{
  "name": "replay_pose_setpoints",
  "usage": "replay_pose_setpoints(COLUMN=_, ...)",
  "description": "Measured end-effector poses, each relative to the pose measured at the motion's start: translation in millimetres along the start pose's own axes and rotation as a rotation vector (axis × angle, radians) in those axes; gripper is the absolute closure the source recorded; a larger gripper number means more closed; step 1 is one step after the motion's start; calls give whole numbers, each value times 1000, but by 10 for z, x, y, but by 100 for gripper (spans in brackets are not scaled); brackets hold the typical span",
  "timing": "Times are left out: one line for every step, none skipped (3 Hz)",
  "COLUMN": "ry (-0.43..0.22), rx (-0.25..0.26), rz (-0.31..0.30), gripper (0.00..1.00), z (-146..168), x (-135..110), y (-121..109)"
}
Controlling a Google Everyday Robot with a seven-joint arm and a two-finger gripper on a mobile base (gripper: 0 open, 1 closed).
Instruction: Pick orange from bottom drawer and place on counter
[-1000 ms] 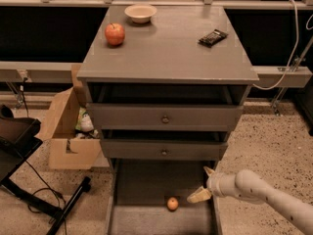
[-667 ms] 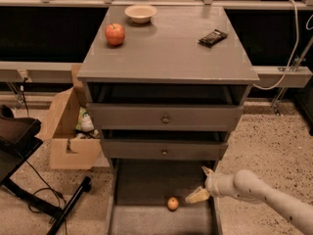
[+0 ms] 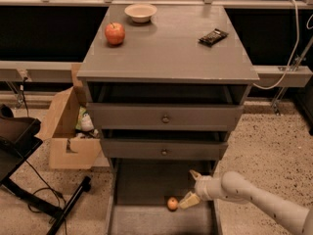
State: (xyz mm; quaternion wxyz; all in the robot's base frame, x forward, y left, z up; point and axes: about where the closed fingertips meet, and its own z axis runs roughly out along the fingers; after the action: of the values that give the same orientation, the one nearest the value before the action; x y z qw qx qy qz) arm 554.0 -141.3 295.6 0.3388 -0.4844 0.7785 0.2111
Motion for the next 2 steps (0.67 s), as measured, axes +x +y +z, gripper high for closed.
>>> replay_pose_setpoints(ry=16, rx=-86, rz=-28, gripper=0, z=503, x=260, y=121)
replay_pose_setpoints(ry=50, rx=-157, rz=-41, gripper=0, z=962, x=552, y=131)
